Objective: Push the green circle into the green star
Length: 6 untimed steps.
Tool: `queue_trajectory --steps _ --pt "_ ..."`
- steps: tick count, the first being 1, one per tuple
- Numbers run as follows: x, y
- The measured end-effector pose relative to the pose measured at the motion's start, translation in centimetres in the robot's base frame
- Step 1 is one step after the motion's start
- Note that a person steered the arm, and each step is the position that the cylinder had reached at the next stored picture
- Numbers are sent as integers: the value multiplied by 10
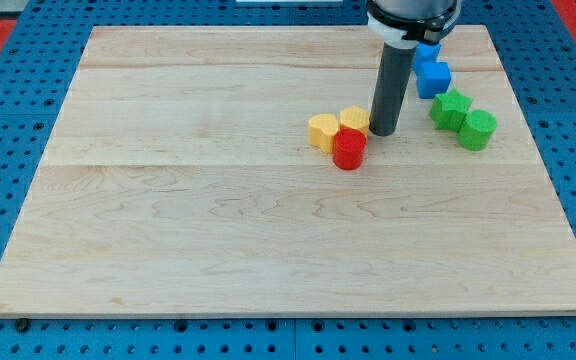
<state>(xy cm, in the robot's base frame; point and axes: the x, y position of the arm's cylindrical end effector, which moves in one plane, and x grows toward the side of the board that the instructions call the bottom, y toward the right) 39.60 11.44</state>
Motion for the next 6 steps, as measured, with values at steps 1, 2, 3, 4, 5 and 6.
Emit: queue_trajectory --steps 1,2,3,4,5,6 --pt "43 20" --pt "62 92" --pt "52 175" --pt "31 145" --pt "5 91" --pt "-12 62"
